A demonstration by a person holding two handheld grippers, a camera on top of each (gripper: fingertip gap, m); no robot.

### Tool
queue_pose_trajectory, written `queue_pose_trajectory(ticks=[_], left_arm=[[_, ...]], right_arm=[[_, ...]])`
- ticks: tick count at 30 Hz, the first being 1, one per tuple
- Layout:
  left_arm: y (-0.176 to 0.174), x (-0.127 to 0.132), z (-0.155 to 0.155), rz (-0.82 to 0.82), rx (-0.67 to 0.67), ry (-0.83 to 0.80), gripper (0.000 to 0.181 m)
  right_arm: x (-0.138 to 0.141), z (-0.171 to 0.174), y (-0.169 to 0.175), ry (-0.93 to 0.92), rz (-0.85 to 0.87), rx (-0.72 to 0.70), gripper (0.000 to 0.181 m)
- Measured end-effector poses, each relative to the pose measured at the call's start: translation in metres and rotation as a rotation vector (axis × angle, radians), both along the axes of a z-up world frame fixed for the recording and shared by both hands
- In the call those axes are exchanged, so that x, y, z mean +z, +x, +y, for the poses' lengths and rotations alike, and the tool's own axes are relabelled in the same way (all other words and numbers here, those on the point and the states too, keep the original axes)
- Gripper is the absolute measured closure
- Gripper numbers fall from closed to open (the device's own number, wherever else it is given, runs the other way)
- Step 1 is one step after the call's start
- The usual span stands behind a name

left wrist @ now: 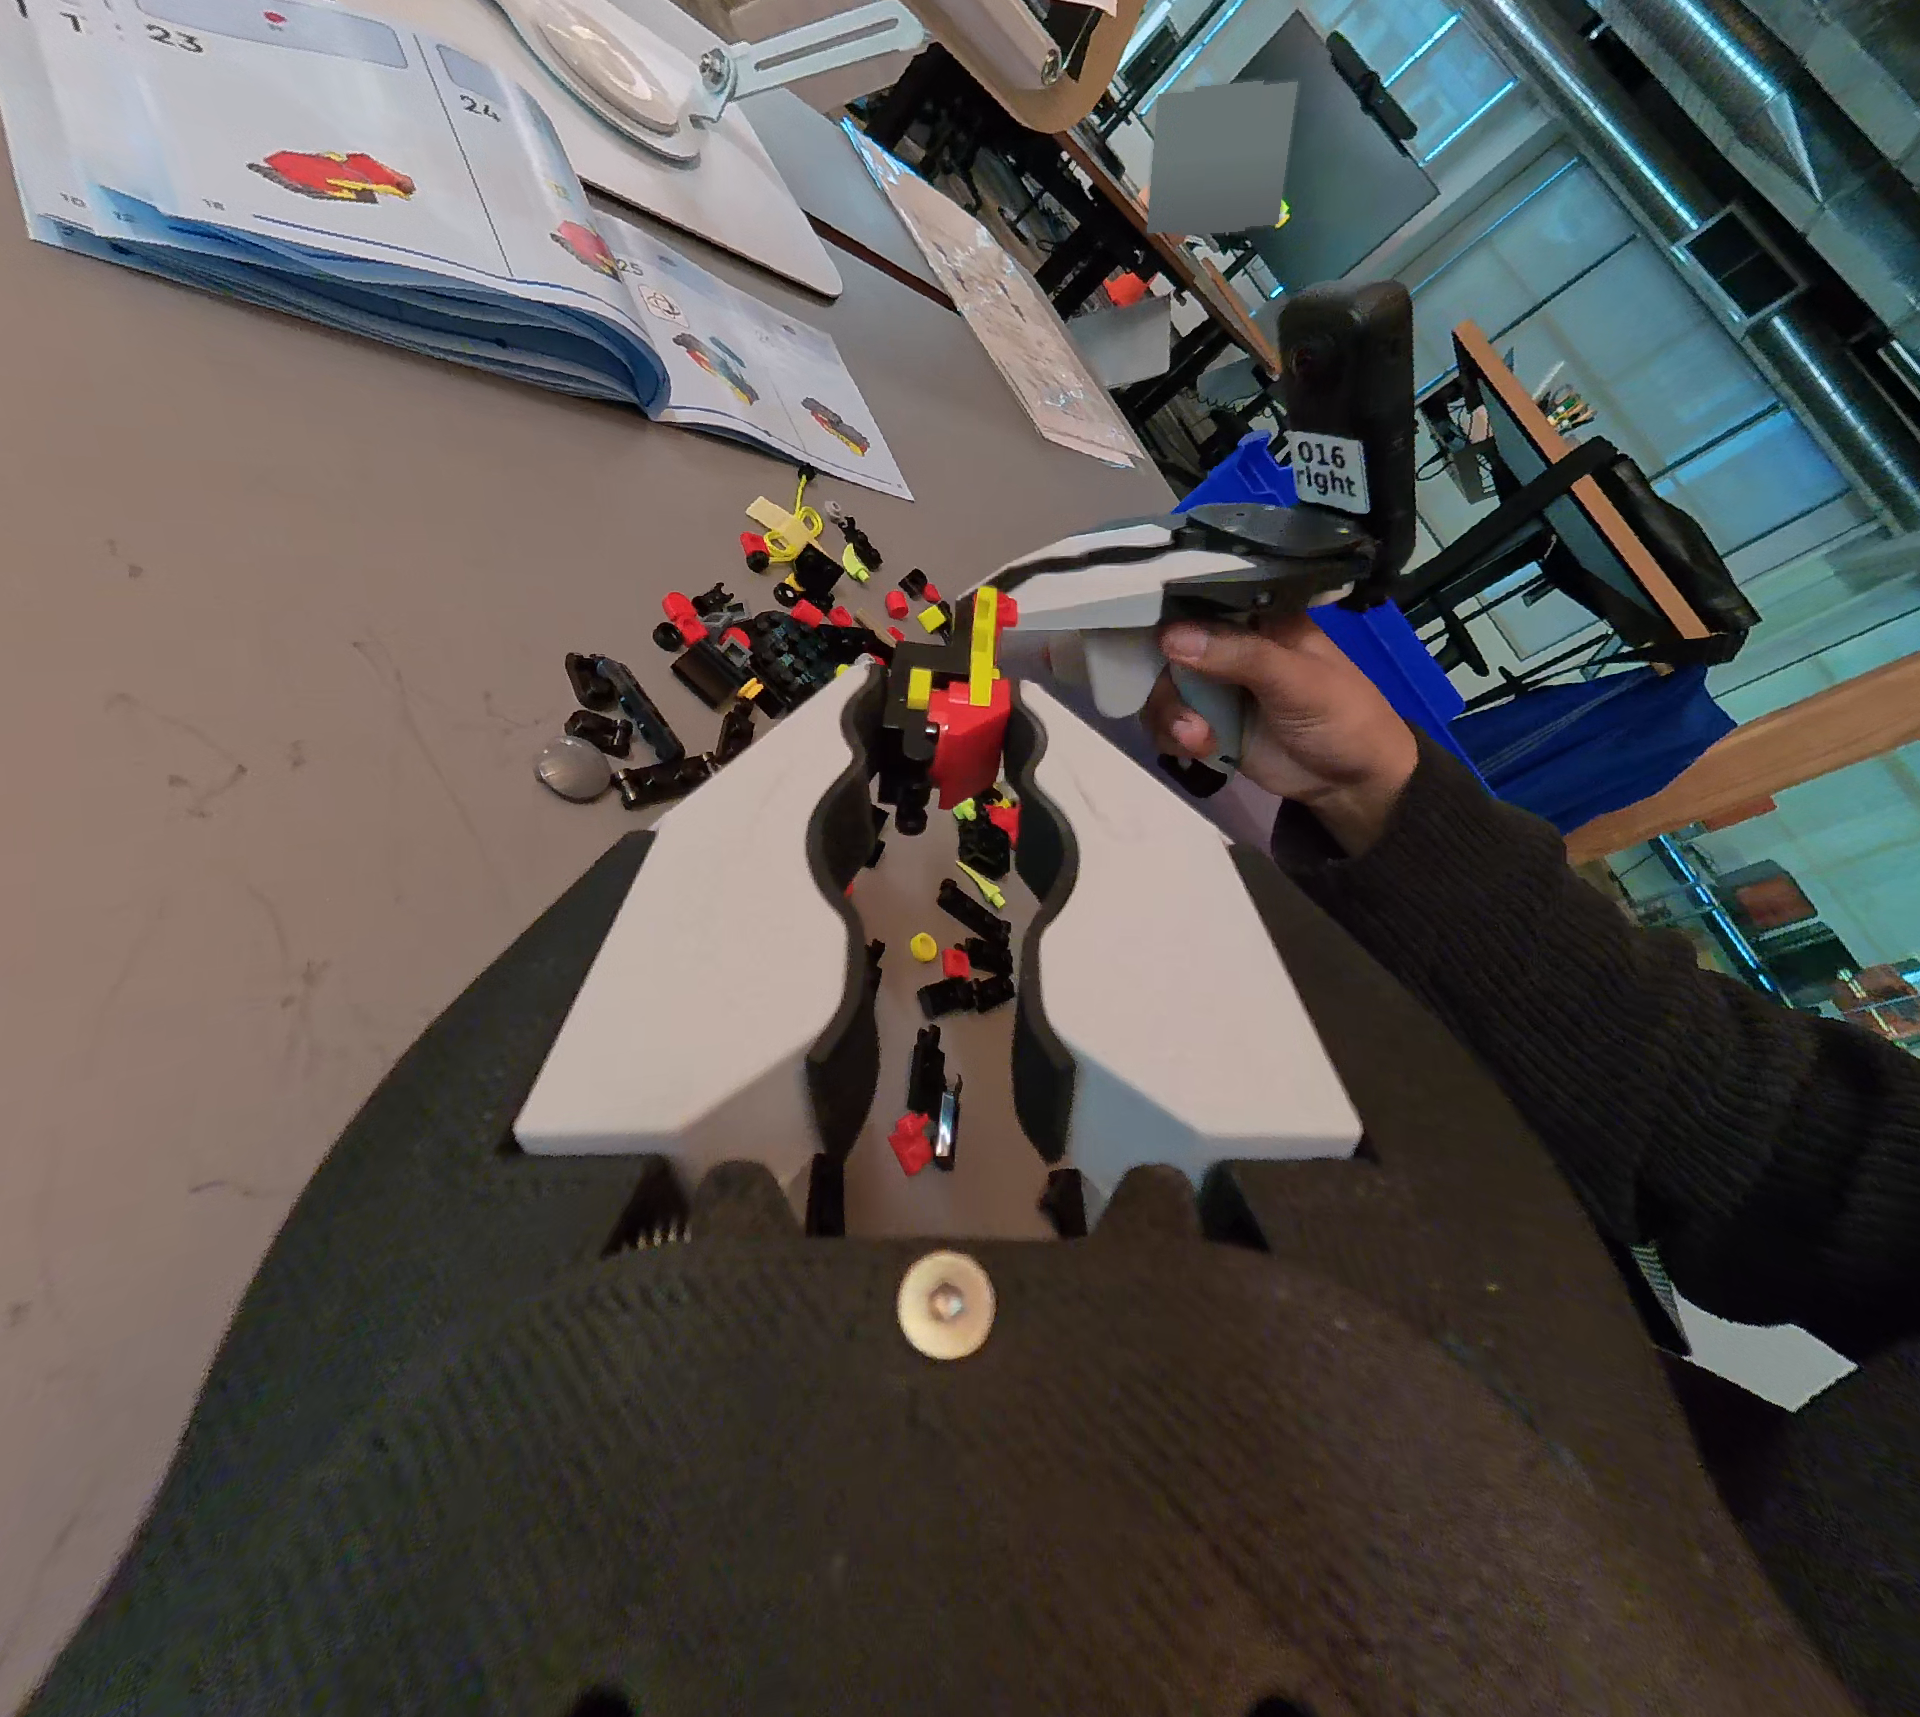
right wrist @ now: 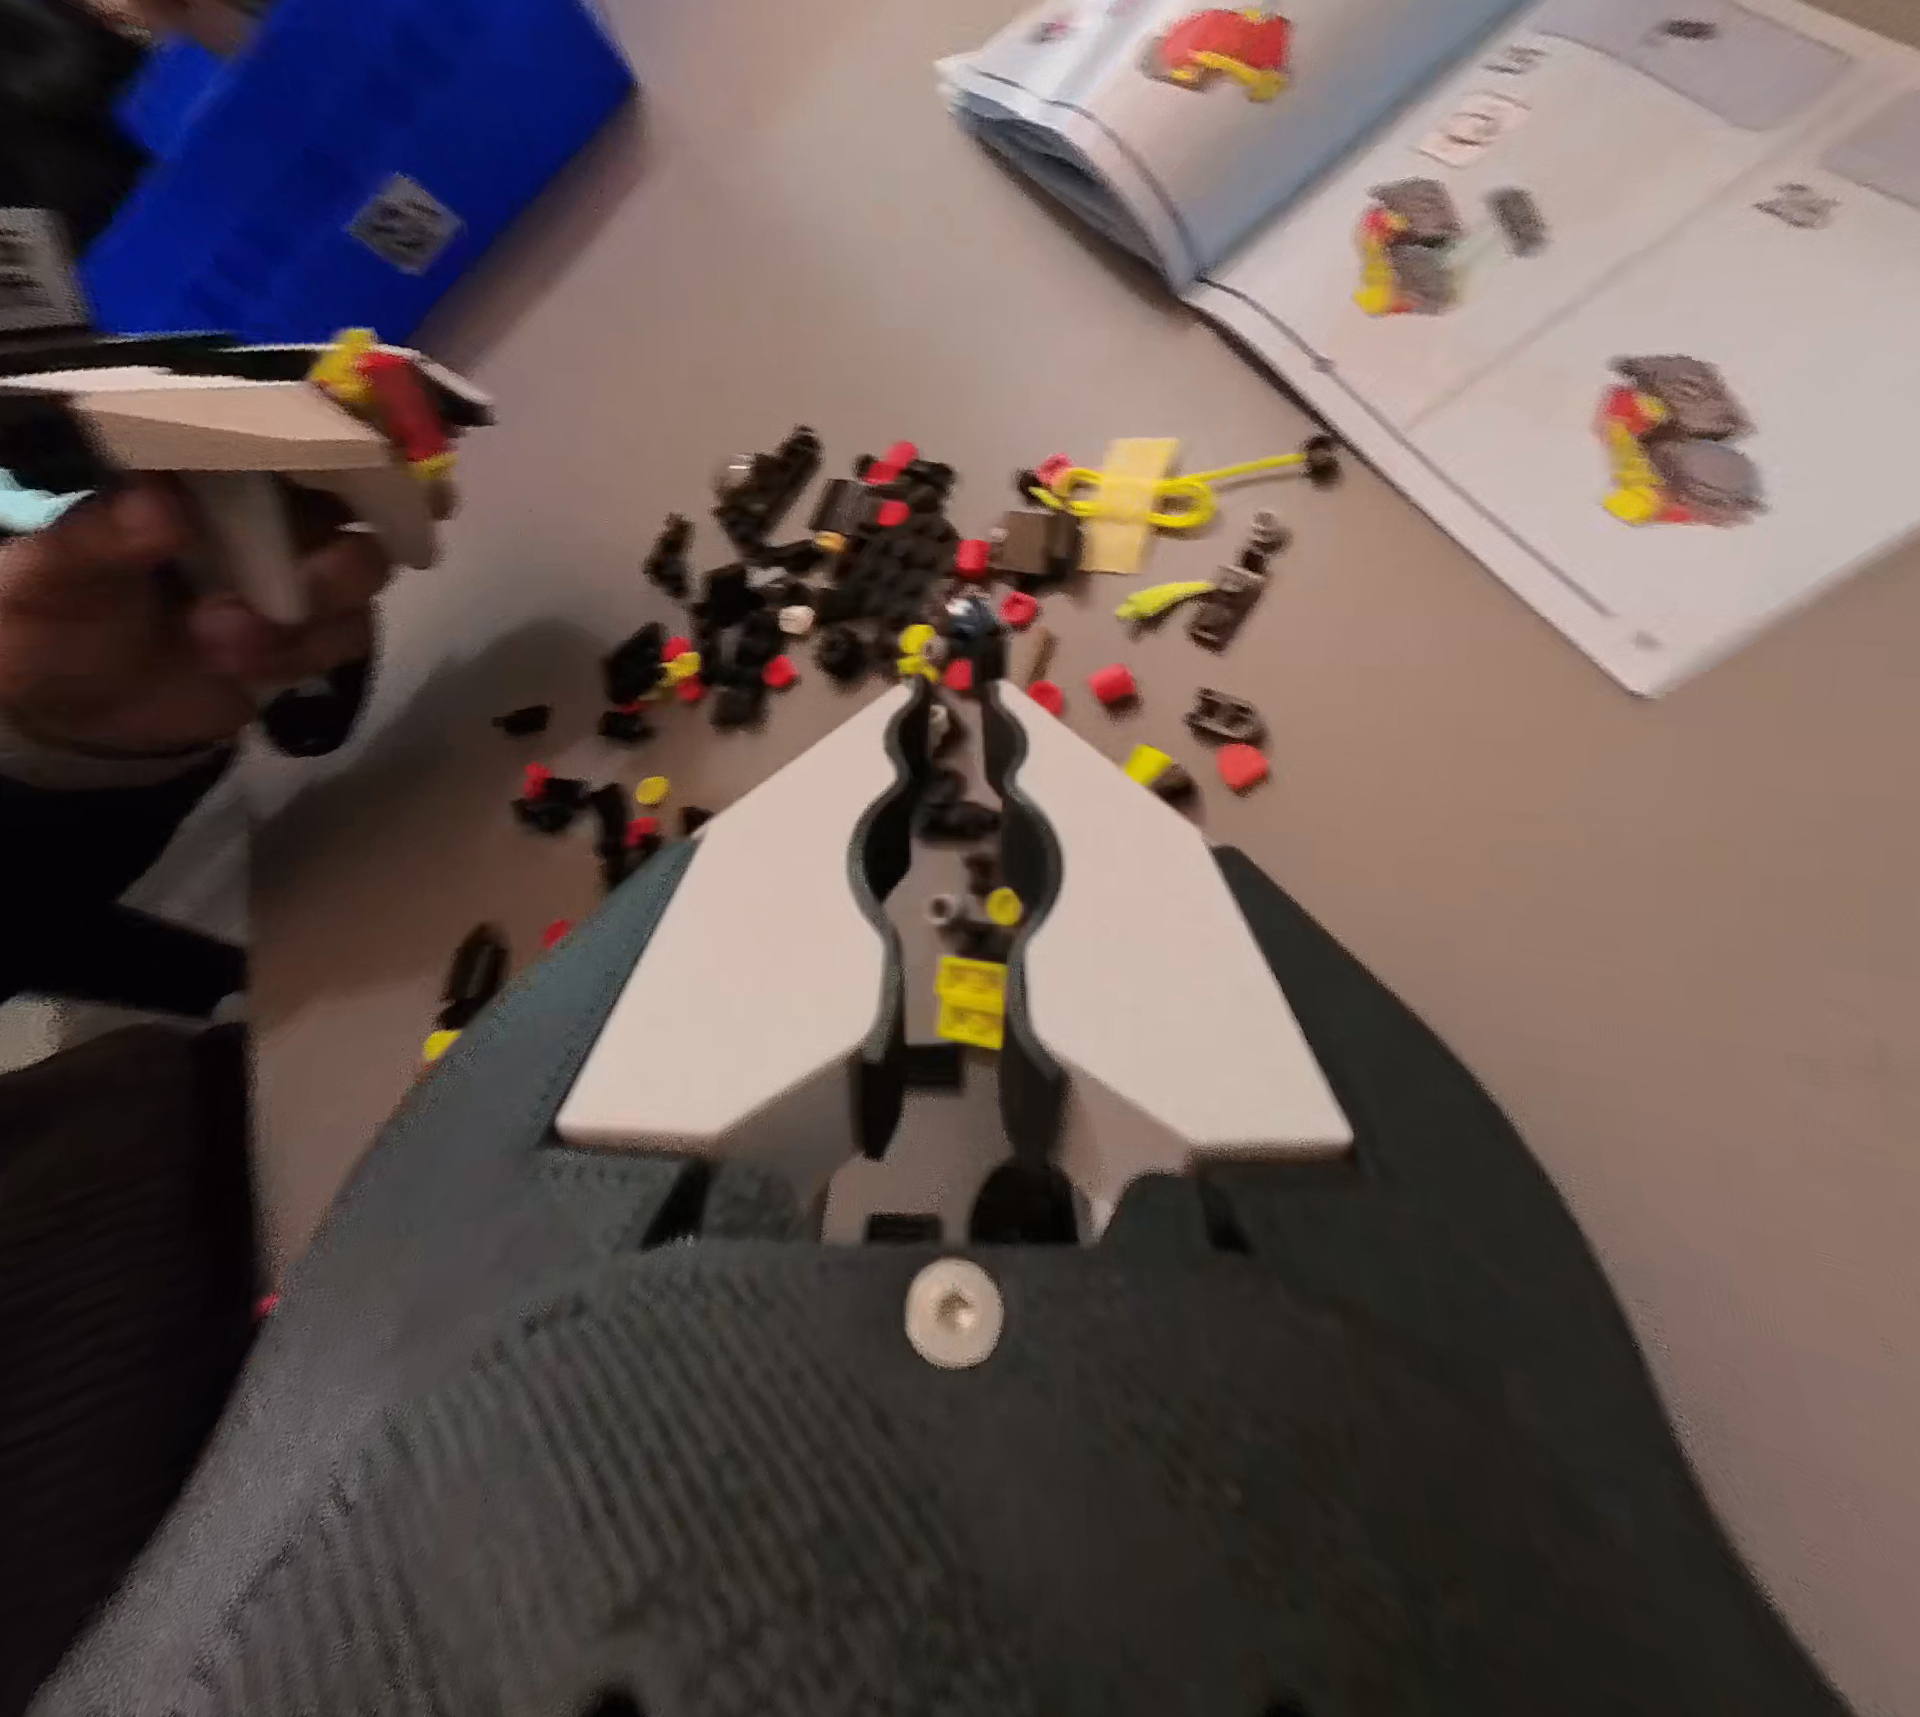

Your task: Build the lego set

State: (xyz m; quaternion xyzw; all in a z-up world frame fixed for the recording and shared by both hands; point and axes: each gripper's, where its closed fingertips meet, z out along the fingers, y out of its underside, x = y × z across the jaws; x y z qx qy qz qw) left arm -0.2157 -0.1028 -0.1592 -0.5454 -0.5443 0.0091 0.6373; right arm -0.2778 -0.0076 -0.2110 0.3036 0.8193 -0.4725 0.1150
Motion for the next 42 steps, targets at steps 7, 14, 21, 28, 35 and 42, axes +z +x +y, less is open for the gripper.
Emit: queue_pose_trajectory(ticks=[7, 14, 21, 28, 35, 42], left_arm=[[0.0, -0.001, 0.001, -0.016, -0.006, 0.024, 0.163], [0.0, -0.001, 0.0, -0.021, -0.004, 0.034, 0.163], [0.0, -0.001, 0.001, -0.027, -0.008, 0.043, 0.163], [0.0, -0.002, 0.0, -0.028, -0.007, 0.044, 0.163], [0.001, -0.002, 0.0, -0.029, -0.008, 0.047, 0.162], [0.001, -0.002, 0.001, -0.031, -0.01, 0.047, 0.163]], right_arm=[[-0.018, -0.003, 0.011, 0.109, 0.016, 0.072, 0.178], [0.008, 0.006, -0.009, 0.059, 0.164, 0.005, 0.181], [-0.006, 0.027, -0.02, 0.121, 0.132, -0.053, 0.181], [-0.018, 0.018, -0.007, 0.208, 0.176, 0.04, 0.181], [-0.023, 0.028, -0.015, 0.275, 0.202, 0.006, 0.181], [-0.025, 0.021, -0.017, 0.301, 0.251, 0.009, 0.173]])
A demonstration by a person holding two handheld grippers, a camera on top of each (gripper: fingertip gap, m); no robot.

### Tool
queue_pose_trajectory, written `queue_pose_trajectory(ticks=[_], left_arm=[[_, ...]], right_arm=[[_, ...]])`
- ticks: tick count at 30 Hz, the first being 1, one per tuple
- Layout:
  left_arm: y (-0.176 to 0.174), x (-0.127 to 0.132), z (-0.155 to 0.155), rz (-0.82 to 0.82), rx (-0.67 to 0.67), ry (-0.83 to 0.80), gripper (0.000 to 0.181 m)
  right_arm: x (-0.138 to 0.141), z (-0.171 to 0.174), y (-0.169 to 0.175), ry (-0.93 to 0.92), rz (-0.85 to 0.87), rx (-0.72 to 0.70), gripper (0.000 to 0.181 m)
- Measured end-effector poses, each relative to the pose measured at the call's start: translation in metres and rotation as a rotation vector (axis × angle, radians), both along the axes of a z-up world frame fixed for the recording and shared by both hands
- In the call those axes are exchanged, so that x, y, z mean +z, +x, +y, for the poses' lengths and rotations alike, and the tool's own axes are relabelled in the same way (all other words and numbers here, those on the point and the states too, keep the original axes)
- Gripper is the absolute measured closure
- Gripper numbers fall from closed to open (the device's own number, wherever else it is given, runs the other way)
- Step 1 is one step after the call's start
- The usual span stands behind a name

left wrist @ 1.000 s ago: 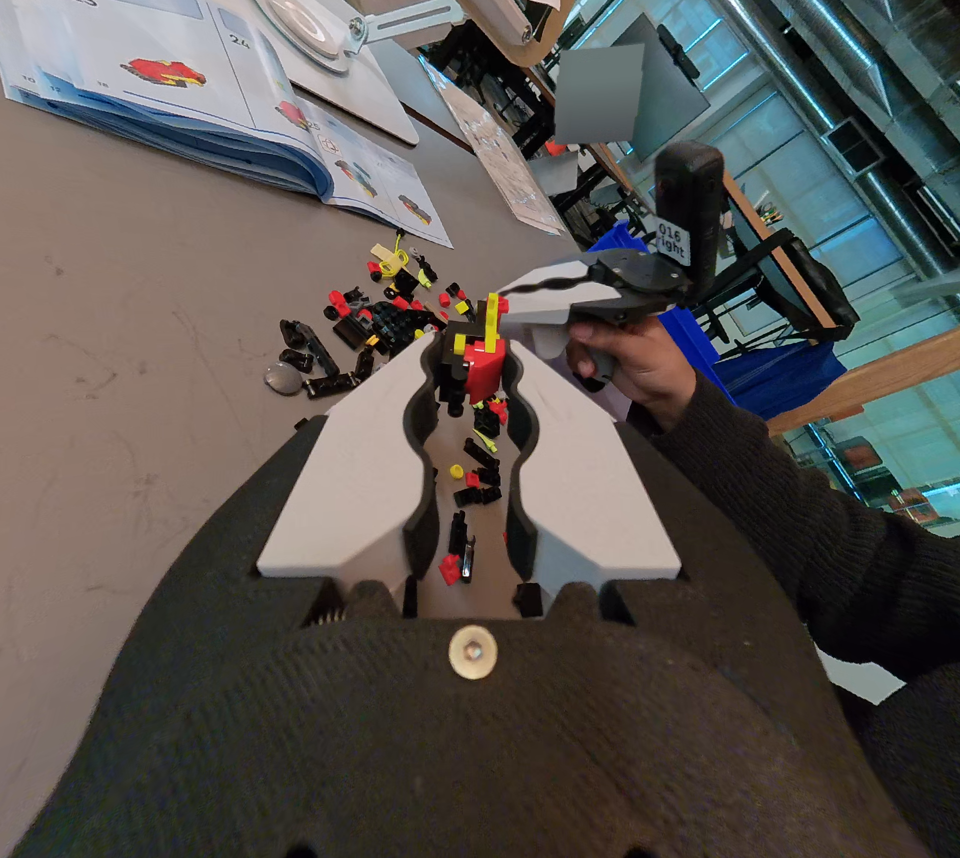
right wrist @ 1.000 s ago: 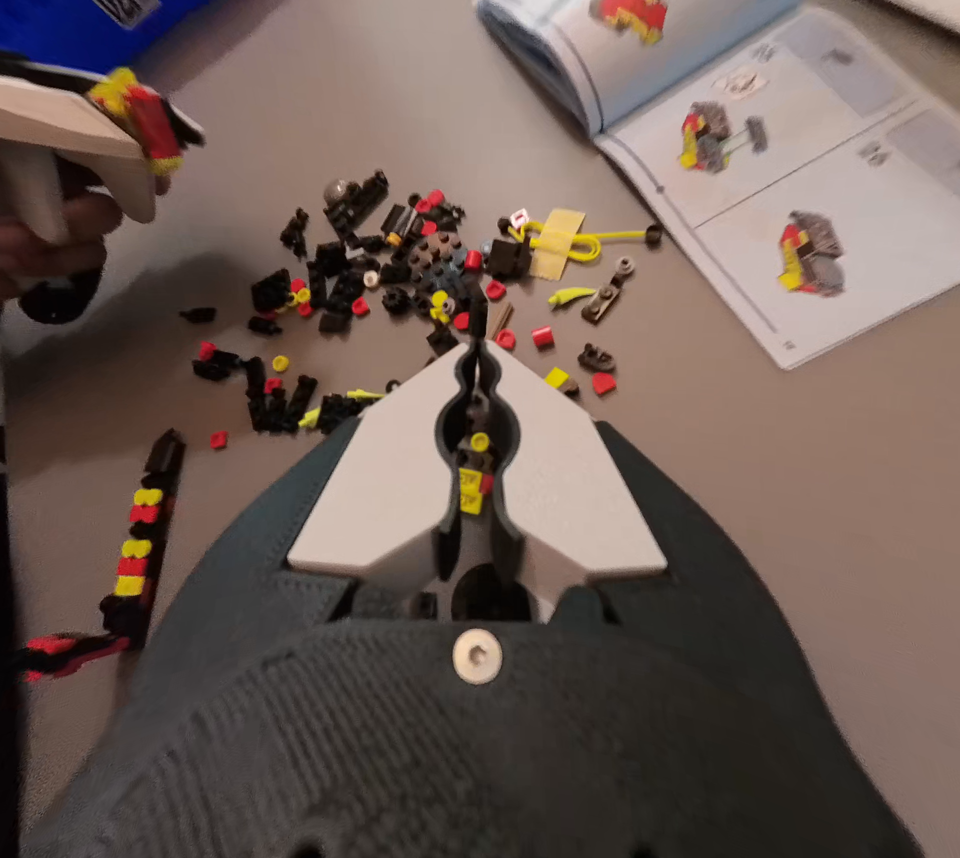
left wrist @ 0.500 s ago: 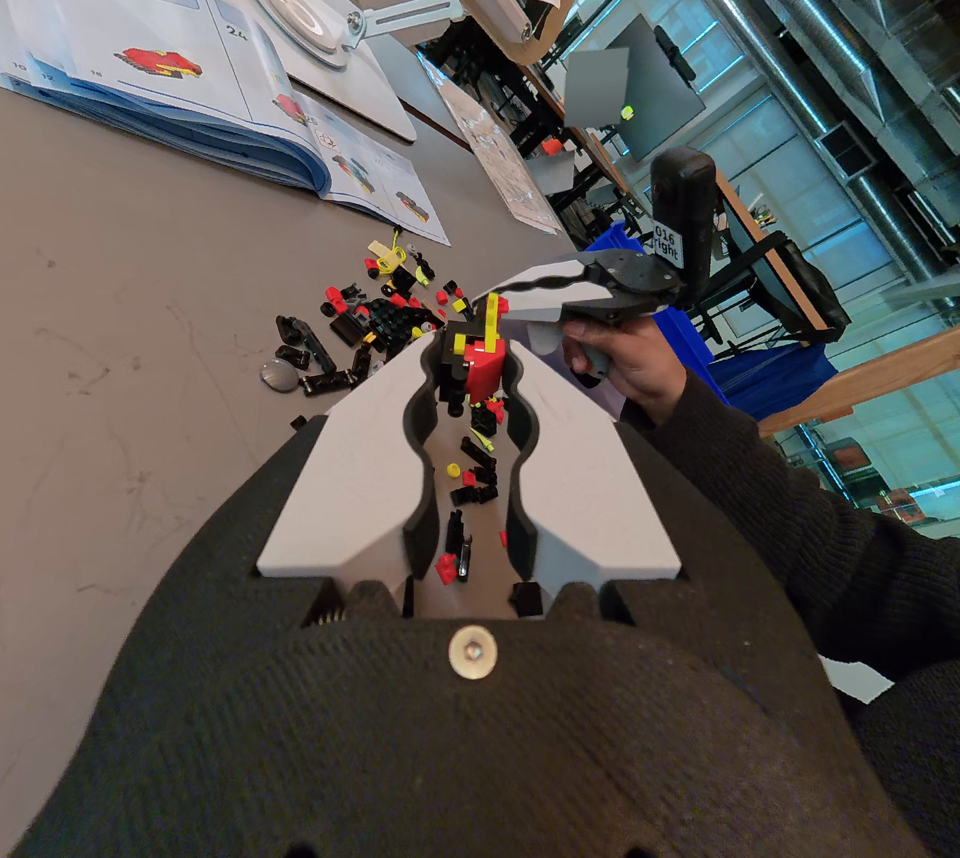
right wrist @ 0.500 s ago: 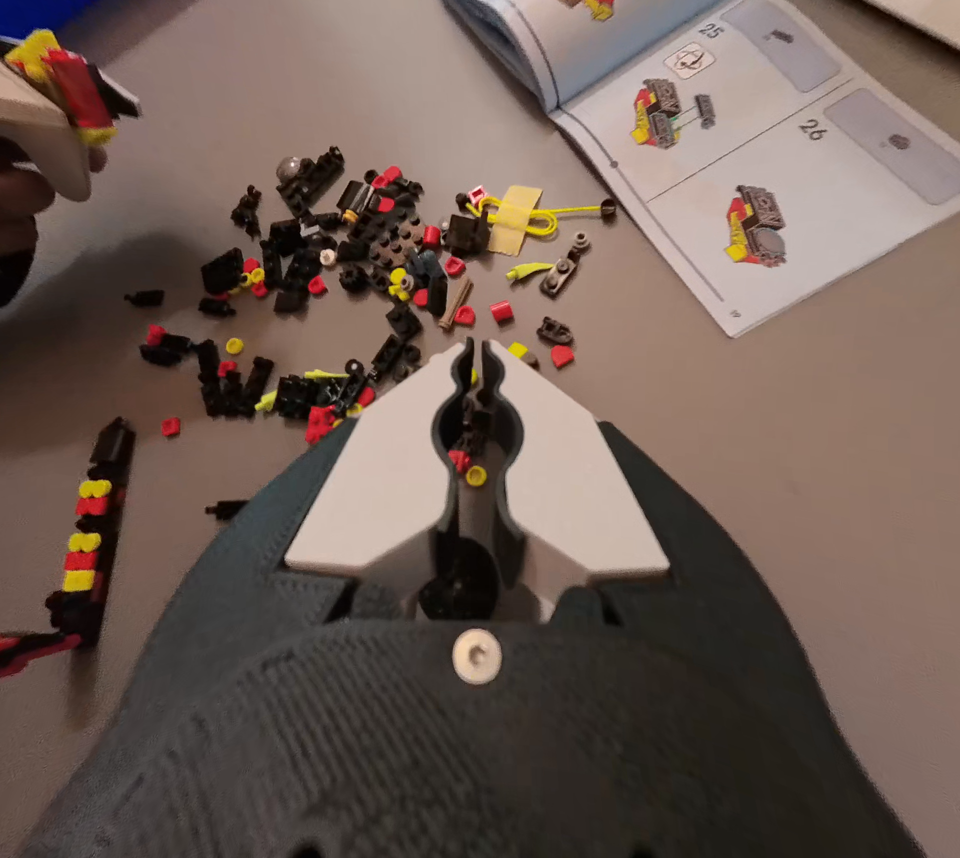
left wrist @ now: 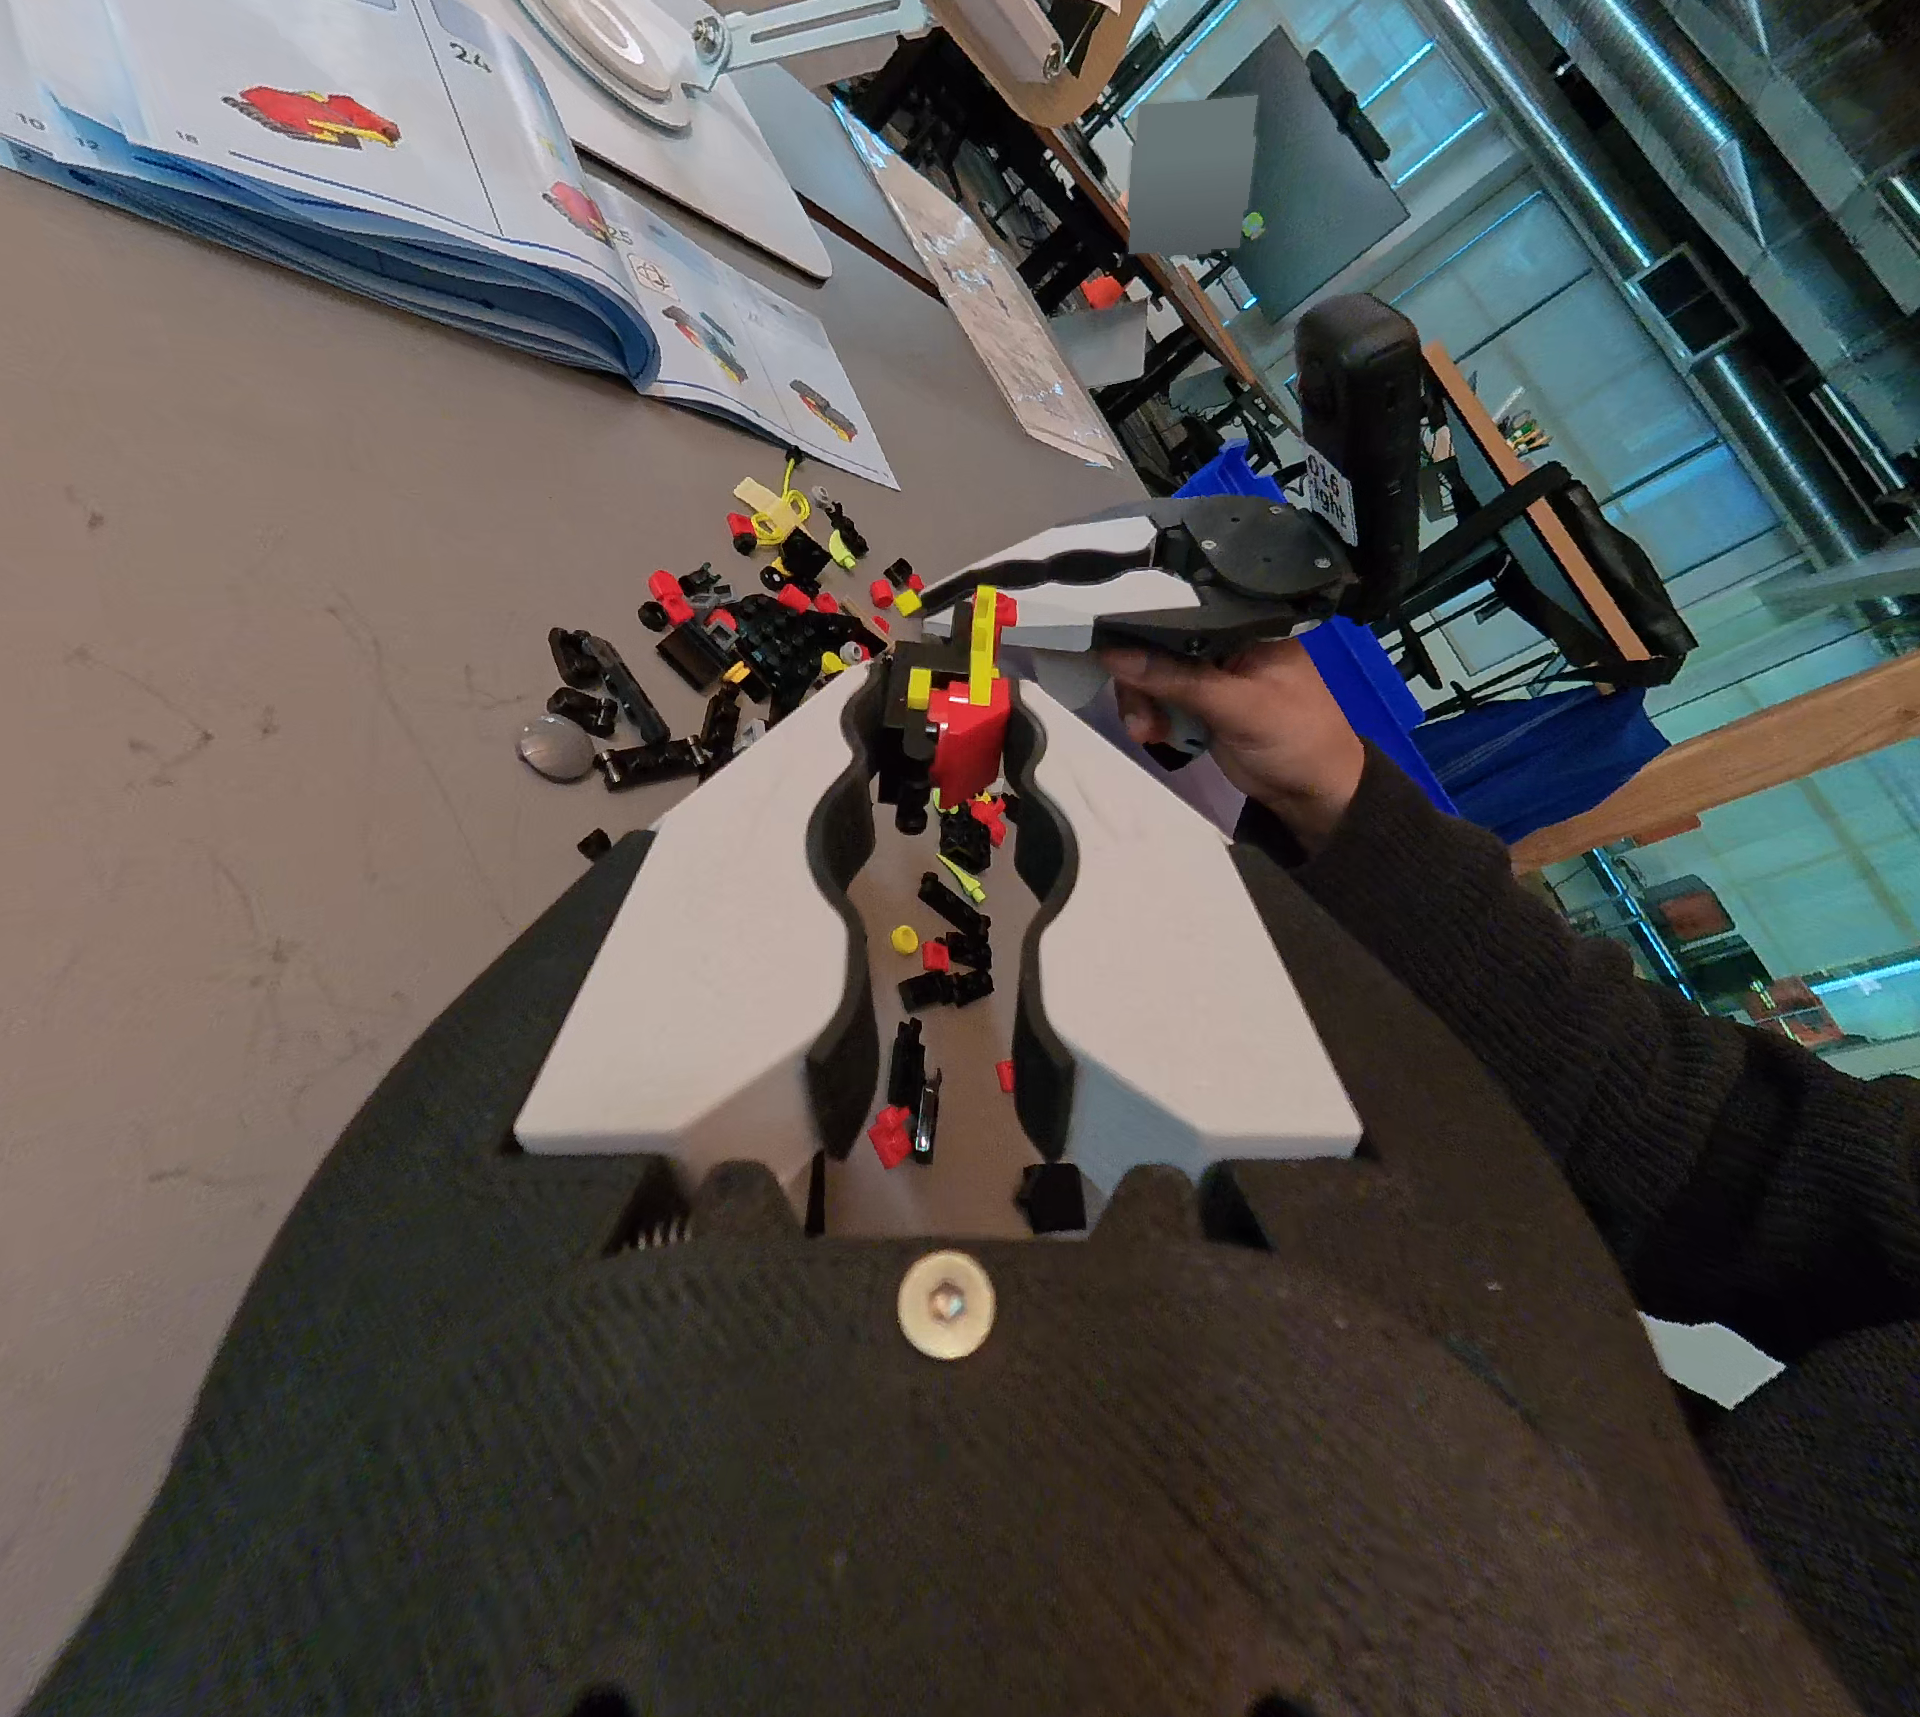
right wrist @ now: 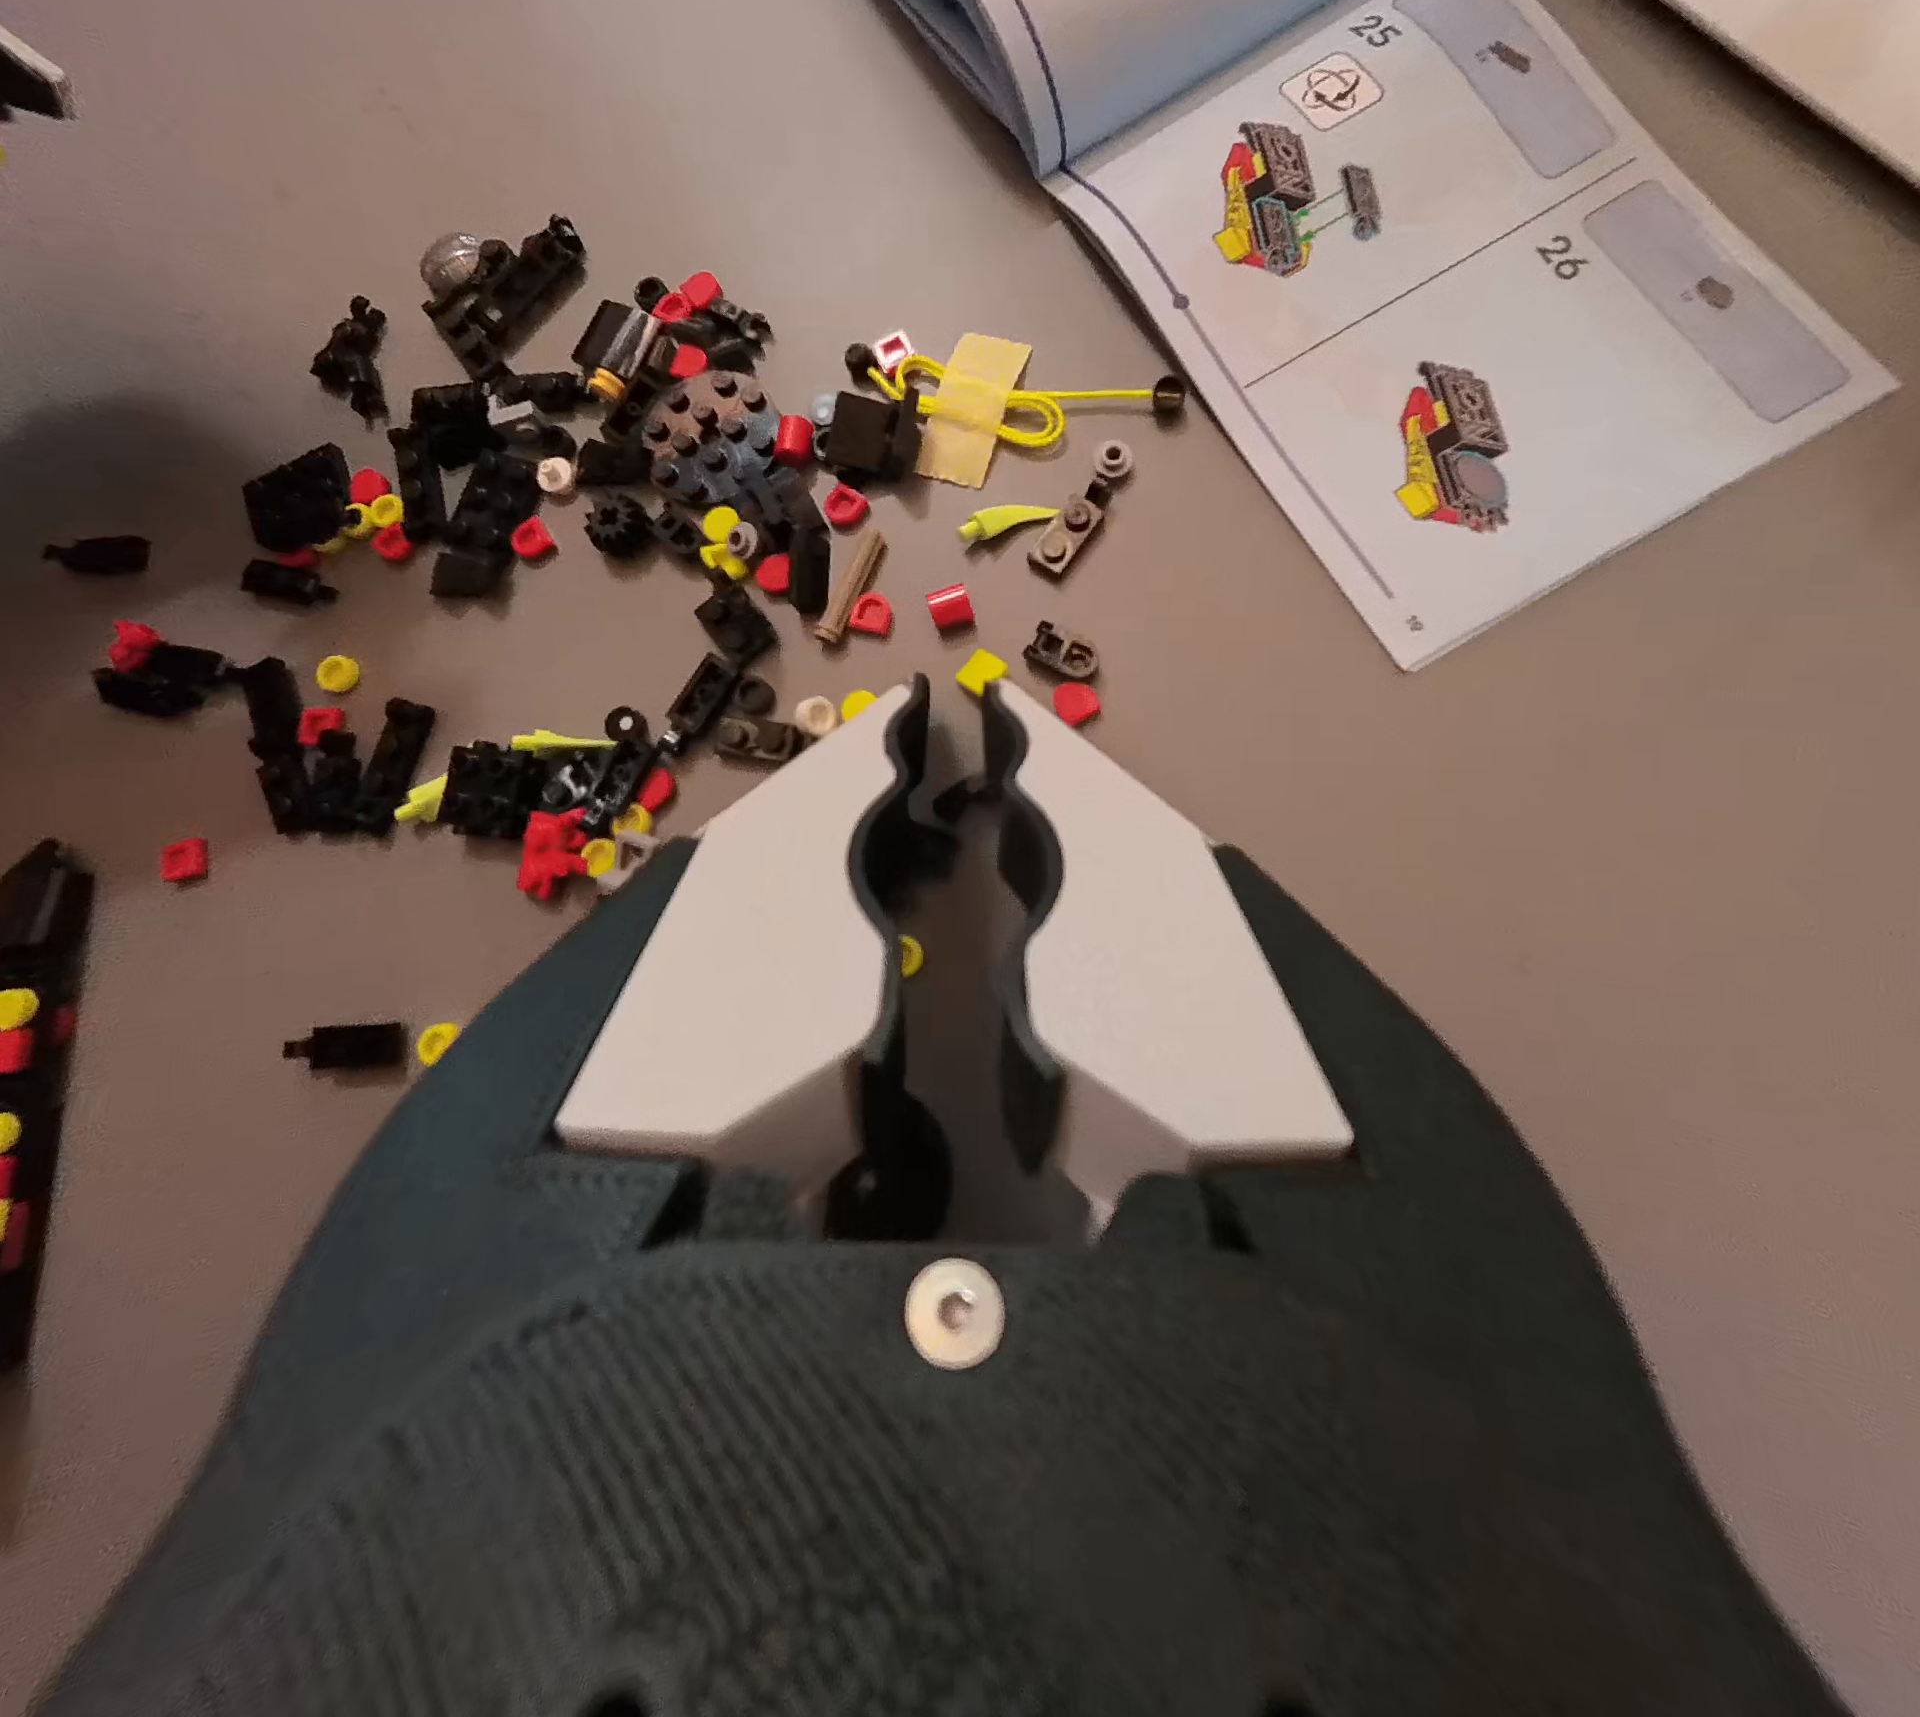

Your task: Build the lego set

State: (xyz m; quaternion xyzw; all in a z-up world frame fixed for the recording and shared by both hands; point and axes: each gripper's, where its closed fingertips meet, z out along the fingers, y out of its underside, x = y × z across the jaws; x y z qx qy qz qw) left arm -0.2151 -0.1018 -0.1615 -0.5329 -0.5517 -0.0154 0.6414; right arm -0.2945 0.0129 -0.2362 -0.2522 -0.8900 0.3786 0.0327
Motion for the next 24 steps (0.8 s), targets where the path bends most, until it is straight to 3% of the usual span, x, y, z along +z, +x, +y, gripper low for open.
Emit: queue_pose_trajectory(ticks=[15, 24], left_arm=[[0.002, 0.001, 0.004, 0.011, -0.015, -0.006, 0.162], [0.013, 0.016, 0.026, 0.172, -0.106, -0.14, 0.162]], right_arm=[[-0.003, -0.002, -0.005, 0.054, 0.055, -0.016, 0.167], [-0.004, -0.005, -0.004, 0.063, 0.069, -0.008, 0.176]])
